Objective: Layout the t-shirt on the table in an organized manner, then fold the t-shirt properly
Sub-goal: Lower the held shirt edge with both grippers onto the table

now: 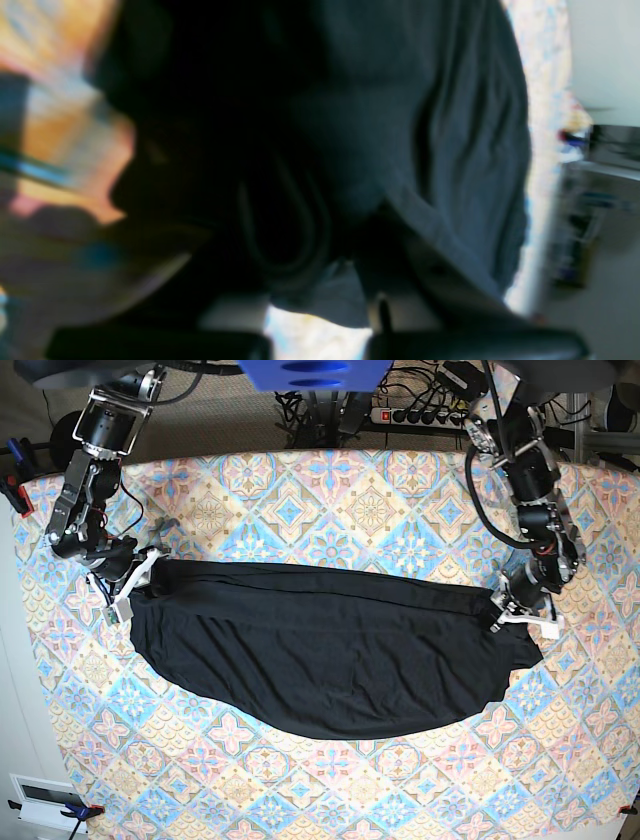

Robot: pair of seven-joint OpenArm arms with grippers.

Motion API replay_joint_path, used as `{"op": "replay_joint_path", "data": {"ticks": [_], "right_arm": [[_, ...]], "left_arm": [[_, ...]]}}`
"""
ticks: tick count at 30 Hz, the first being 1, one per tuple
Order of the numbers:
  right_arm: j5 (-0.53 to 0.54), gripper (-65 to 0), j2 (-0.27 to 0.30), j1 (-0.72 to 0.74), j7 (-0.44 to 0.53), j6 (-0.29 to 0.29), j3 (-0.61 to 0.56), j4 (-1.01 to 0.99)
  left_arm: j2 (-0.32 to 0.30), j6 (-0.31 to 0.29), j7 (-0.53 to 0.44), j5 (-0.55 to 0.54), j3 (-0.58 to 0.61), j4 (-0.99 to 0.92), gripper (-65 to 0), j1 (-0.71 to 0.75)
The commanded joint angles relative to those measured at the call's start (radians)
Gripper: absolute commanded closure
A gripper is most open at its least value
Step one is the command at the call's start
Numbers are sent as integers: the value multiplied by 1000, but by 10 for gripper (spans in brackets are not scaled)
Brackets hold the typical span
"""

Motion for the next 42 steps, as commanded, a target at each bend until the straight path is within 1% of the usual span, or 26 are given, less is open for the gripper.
{"op": "replay_joint_path", "data": {"ticks": [1,3,4,8,11,13,18,21,31,35,37,38,42], "right_arm": [[13,-109,18,-8,10,2,23,31],[13,-109,18,-26,9,2,68,64],[13,-109,18,-32,7,2,91,82],[13,-111,18,-45,-40,2,164,103],[13,-113,18,-43,-56,2,187,94],[13,-134,18,-42,-60,2,187,94],[13,-227,18,-38,-62,2,189,93],[15,-253,18,-42,-62,2,189,91],[16,-258,12,-45,-62,2,195,-21],[16,-259,-6,-38,-62,2,267,-98],[18,-261,-10,-37,-62,2,283,-128],[25,-262,-13,-35,-57,2,289,-142],[122,-262,-17,4,-53,2,289,-197]], "left_arm": [[-11,10,34,14,3,6,0,-13],[-19,10,34,14,1,27,-14,-13],[-25,10,34,14,1,52,0,-12],[-28,10,38,14,1,131,0,8],[-28,10,43,21,1,182,0,10],[-28,10,43,21,1,193,0,10],[-28,10,43,18,3,194,0,18],[-28,10,43,15,3,194,0,31],[-28,10,43,15,3,194,0,31],[-28,10,43,15,3,194,0,31],[-28,10,43,15,3,194,0,31],[-28,10,43,15,3,194,0,31],[-28,10,43,17,3,194,0,31]]}}
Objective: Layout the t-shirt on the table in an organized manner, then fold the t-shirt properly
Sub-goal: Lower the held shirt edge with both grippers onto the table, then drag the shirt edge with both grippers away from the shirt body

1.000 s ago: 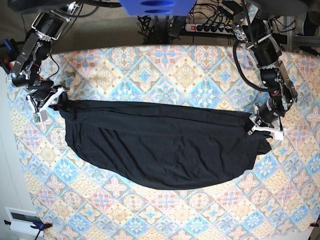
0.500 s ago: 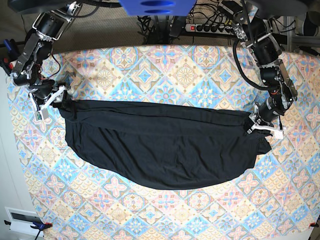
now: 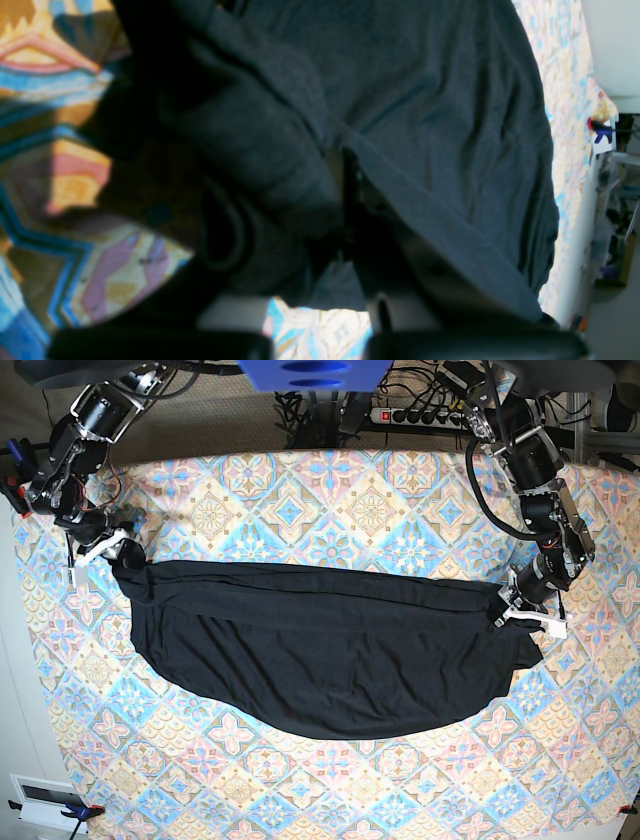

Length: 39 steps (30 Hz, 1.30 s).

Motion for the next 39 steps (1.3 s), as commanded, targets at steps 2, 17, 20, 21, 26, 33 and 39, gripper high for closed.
{"op": "replay_joint_path", "data": {"ticks": [2,17,20,21,26,33,39], "right_arm": [[25,-262,11,24,-7,-1,0,-25],[39,-263,6,68,14,-1,-4,-102],[39,-263,6,68,45,-1,-5,-164],[39,-262,6,68,46,-1,-5,-182],[39,-239,6,108,57,-1,-5,-213],[39,0,6,116,49,-1,-5,-210],[39,0,6,111,48,-1,0,-208]], "left_arm": [[-14,-7,-13,-14,0,18,0,-20],[-15,-7,-15,-14,-2,18,0,-6],[-15,-7,-15,-15,-2,18,0,-6],[-15,-7,-15,-14,-2,18,0,-6],[-15,-7,-15,-14,-2,18,0,-6],[-29,-7,-19,-20,-2,20,0,3],[-77,-12,-16,-23,-8,20,0,8]]}}
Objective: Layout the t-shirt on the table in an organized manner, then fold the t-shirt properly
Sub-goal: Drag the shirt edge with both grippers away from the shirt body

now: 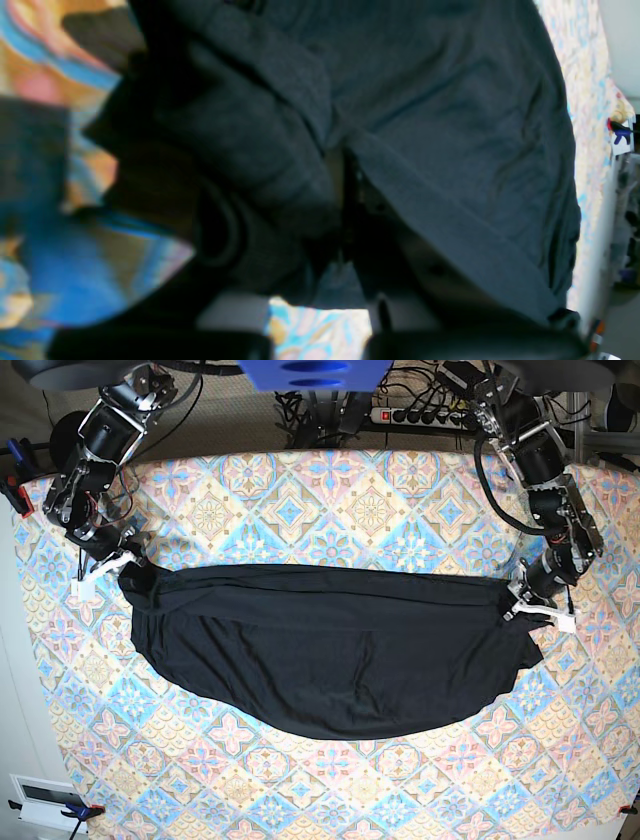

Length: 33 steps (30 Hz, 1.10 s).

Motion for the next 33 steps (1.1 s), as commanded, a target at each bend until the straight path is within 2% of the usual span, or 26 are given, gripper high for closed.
{"op": "replay_joint_path", "data": {"ticks": [1,7,15,20,29,33], "right_arm": [[-20,0,12,2,-21,-2,2,10],[-20,0,15,-16,-60,-2,2,105],[-20,0,17,-91,-92,-2,1,234],[-20,0,18,-142,-95,-2,1,258],[-20,0,44,-220,-98,-2,-2,289],[-20,0,47,-282,-98,-2,-4,366]], "left_arm": [[-25,-9,-12,-17,-18,20,0,-14],[-58,-9,-12,-72,-47,72,0,67],[-59,-6,32,-100,-59,236,0,187],[-62,-6,35,-100,-116,301,0,256],[-105,-7,35,-101,-121,338,0,333],[-118,-7,35,-155,-122,338,0,388]]}}
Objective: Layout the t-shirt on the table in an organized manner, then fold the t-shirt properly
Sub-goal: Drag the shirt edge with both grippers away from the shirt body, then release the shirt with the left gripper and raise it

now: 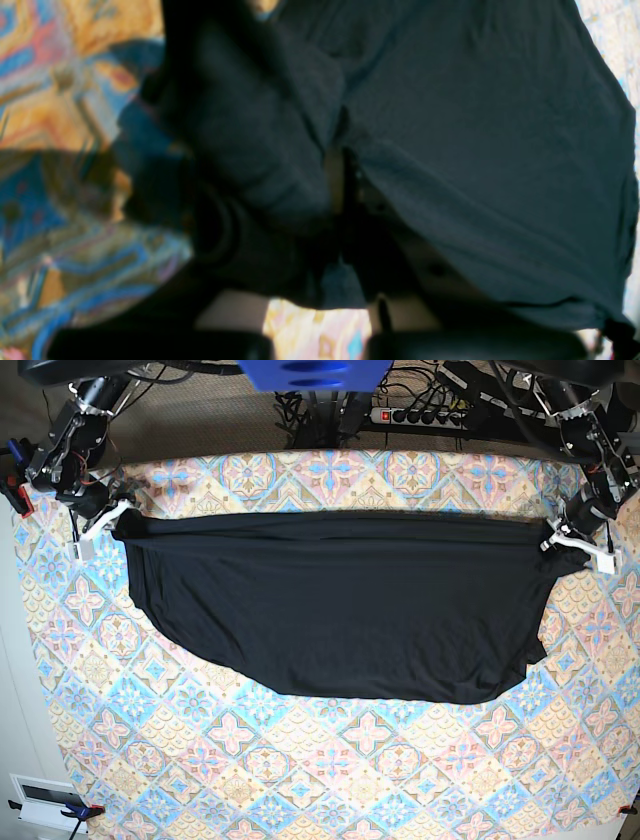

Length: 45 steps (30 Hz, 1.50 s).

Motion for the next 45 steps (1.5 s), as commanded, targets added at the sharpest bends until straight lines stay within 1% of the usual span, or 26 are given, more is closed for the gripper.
{"op": "replay_joint_path", "data": {"ticks": [1,11,15,19,22,30,38,40,43,45], "right_arm": [[-14,0,28,-9,10,-9,9,31],[-16,0,28,-101,10,-9,6,94],[-16,0,28,-110,10,-9,-20,94],[-16,0,28,-115,10,-9,-59,109],[-16,0,28,-115,10,-9,-60,134],[-19,0,28,-129,14,-9,-54,141],[-19,0,28,-143,17,-9,-54,143],[-19,-11,28,-143,17,-9,-54,143],[-19,-62,28,-143,17,-9,-40,143],[-19,-89,28,-143,17,-9,-24,143]], "left_arm": [[-36,5,-36,-11,-13,15,0,7],[-39,6,-41,-26,-13,15,0,82],[-19,6,-41,-20,-10,11,0,87],[-1,6,-38,22,-10,11,0,87],[-1,6,-36,46,-7,11,-1,90],[-9,6,-36,43,-7,14,-1,145],[-9,5,-38,45,-7,14,-2,145],[-9,6,-30,45,-4,15,-7,145],[-23,6,37,35,-4,15,-48,138],[-23,6,42,35,-4,26,-69,138]]}}
